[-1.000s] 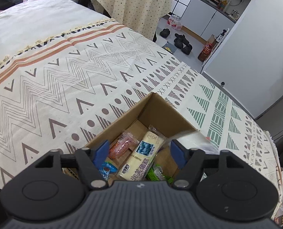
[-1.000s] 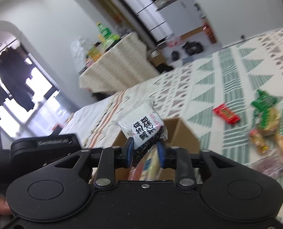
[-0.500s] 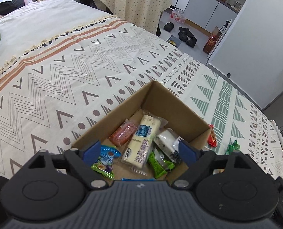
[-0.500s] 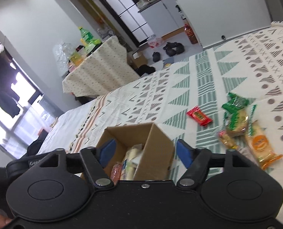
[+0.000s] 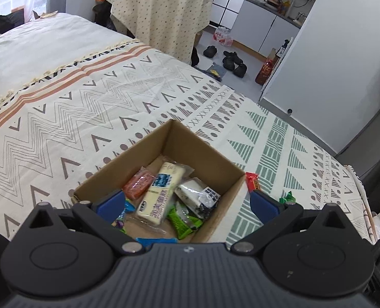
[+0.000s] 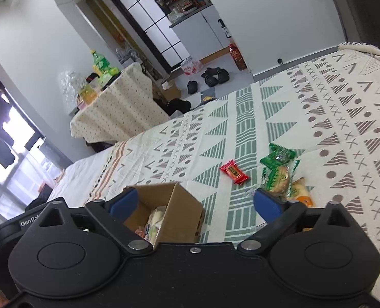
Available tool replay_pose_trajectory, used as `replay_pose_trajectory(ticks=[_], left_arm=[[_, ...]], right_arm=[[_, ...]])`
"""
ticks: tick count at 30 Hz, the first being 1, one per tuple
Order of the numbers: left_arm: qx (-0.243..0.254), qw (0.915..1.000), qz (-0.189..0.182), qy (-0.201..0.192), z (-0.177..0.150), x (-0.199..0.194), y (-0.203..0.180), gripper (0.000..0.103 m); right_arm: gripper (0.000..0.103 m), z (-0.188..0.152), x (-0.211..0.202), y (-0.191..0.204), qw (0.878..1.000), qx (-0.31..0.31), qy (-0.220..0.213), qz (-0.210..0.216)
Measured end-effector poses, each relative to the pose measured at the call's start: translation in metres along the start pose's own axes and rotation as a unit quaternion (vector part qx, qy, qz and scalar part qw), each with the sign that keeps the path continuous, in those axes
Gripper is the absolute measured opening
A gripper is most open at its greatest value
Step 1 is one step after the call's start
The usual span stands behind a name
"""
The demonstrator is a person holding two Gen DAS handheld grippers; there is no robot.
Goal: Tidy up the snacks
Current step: 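Withdraw both open tools from the box back over the remaining snacks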
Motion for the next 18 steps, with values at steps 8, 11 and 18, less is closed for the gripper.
replay_pose_trajectory(ticks=[8,11,18], left_arm=[[0.019,0.9996,-0.02,-0.005,-0.013,-0.009,-0.02,0.103],[0.023,0.9993,-0.029,0.005,-0.02,-0.01,-0.028,0.103],[0.039,0.9987,-0.03,0.012,-0.039,-0.009,-0.045,0.103]], right_arm=[[0.103,0.003,-0.012,-0.022,1.0,0.026,-0.005,-0.013],[0.103,0.003,-0.018,-0.03,0.999,0.032,-0.004,-0.016],[0.103,0.001,-0.032,-0.048,0.999,0.045,-0.004,-0.016]])
Point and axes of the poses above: each gripper's, at about its wrist camera, not at the fingertips, and x roughly the way its jaws point, y to its left, z to its top, the point moved 4 cm from there along x, roughly the way its jaws point, and after that the axes turned 11 degrees about -x, right-handed, at the moved point
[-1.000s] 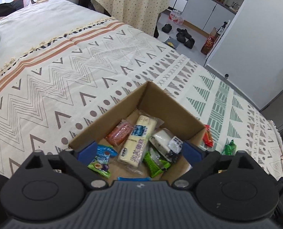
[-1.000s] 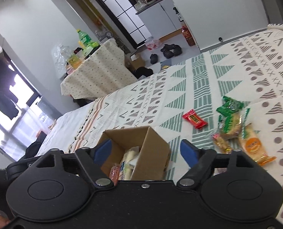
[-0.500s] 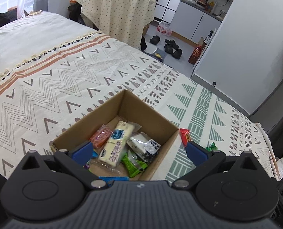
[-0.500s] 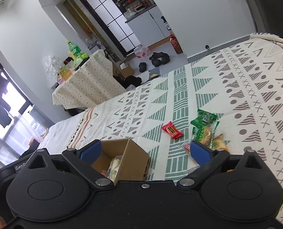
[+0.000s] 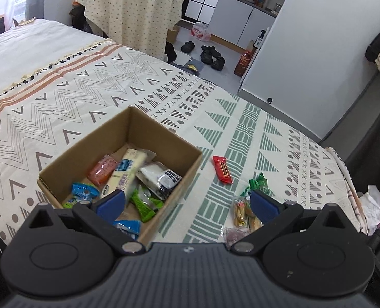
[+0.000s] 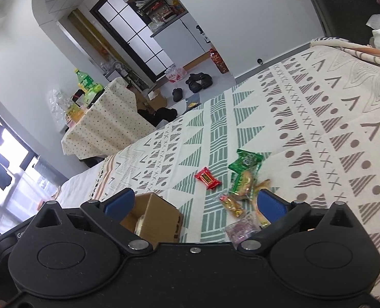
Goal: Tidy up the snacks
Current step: 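Withdraw both open tools from the box back over the remaining snacks, then grasp the purple candy with the left tool while the right tool grasps the round cake bun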
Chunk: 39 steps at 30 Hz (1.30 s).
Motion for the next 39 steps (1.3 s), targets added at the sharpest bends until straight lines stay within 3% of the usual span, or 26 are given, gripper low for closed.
replay_pose_trajectory(ticks=[9,18,26,39], left_arm=[[-0.007,0.9999,0.014,0.008,-0.019,0.013,-0.017,0.103],[0.0,0.9995,0.005,0.032,-0.034,0.041,-0.032,0.102],[-0.006,0.9975,-0.009,0.07,-0.053,0.076,-0.04,0.099],[-0.024,0.9881,-0.02,0.15,-0.08,0.136,-0.048,0.068]], right_arm=[[0.103,-0.007,-0.009,-0.04,0.999,0.034,0.007,-0.009],[0.102,-0.012,0.001,-0.073,0.996,0.089,0.012,-0.019],[0.083,-0.021,0.018,-0.089,0.992,0.119,0.034,-0.024],[0.071,-0.035,0.051,-0.094,0.989,0.118,0.079,-0.037]])
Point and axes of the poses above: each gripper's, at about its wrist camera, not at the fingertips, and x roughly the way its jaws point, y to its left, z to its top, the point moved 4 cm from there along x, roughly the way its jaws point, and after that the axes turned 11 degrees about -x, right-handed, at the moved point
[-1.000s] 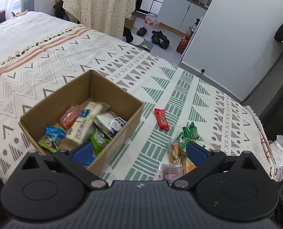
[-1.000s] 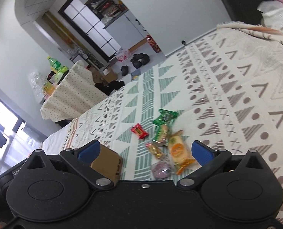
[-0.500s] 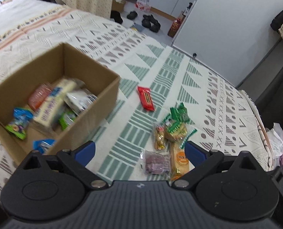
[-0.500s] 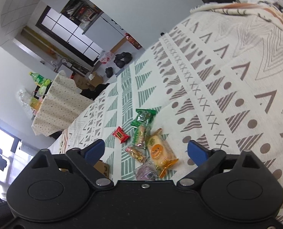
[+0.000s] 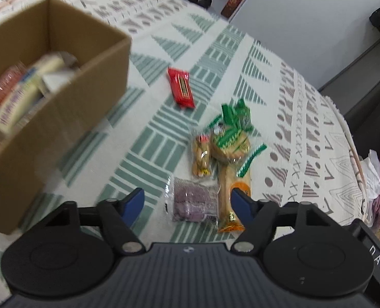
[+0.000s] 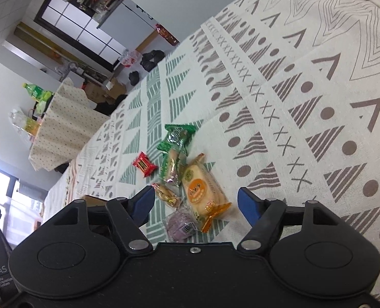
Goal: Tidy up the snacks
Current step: 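Grasp the purple candy with the left tool while the right tool grasps the round cake bun, then carry the purple candy and cake bun to the box and release both inside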
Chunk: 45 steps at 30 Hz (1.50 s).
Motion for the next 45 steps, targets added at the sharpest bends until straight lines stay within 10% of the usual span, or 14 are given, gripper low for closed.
replay_pose_trajectory(ticks=[10,18,33,37,45], left_arm=[[0.005,0.9995,0.012,0.029,-0.001,0.034,-0.007,0.064],[0.018,0.9977,0.054,0.038,0.012,0.039,-0.007,0.036],[-0.009,0.9985,0.052,0.011,0.035,0.022,0.012,0.035],[-0.008,0.9987,0.05,-0.004,0.04,0.007,0.012,0.035],[-0.009,0.9985,0.045,-0.03,0.041,-0.021,0.018,0.035]], right_arm=[[0.068,-0.002,0.027,-0.013,0.999,0.016,0.029,-0.012],[0.068,-0.004,0.047,-0.013,0.999,0.004,0.05,-0.017],[0.067,-0.007,0.067,0.014,0.994,-0.085,0.05,-0.045],[0.041,-0.01,0.071,0.02,0.99,-0.116,0.048,-0.063],[0.03,-0.009,0.055,0.027,0.993,-0.103,0.039,-0.036]])
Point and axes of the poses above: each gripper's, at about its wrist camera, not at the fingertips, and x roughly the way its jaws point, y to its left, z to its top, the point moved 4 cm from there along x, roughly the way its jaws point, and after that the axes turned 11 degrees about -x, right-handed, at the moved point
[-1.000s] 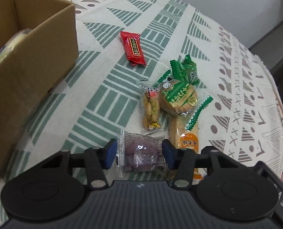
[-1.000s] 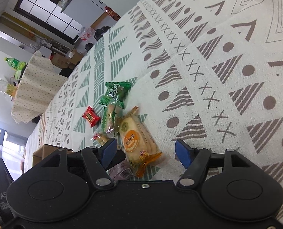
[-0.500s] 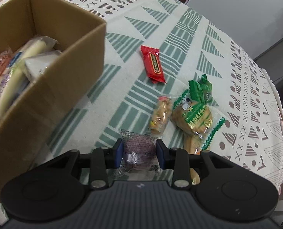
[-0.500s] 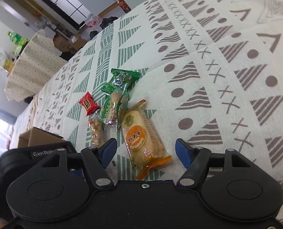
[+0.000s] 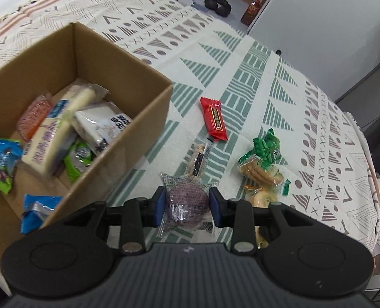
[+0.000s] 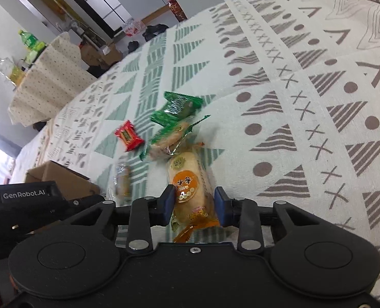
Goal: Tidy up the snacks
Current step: 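Carry the purple candy and cake bun to the box and release both inside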
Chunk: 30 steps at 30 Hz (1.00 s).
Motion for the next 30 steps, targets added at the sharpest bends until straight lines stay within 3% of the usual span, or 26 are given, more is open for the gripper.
replay_pose_trajectory(ticks=[18,30], left_arm=[[0.001,0.9977,-0.009,-0.067,0.012,-0.073,0.011,0.035],[-0.022,0.9946,-0.01,-0.1,0.029,-0.109,0.041,0.035]], right_arm=[[0.027,0.016,-0.046,0.021,0.994,0.025,-0.07,0.075],[0.027,0.019,-0.064,0.049,0.988,0.013,-0.096,0.122]])
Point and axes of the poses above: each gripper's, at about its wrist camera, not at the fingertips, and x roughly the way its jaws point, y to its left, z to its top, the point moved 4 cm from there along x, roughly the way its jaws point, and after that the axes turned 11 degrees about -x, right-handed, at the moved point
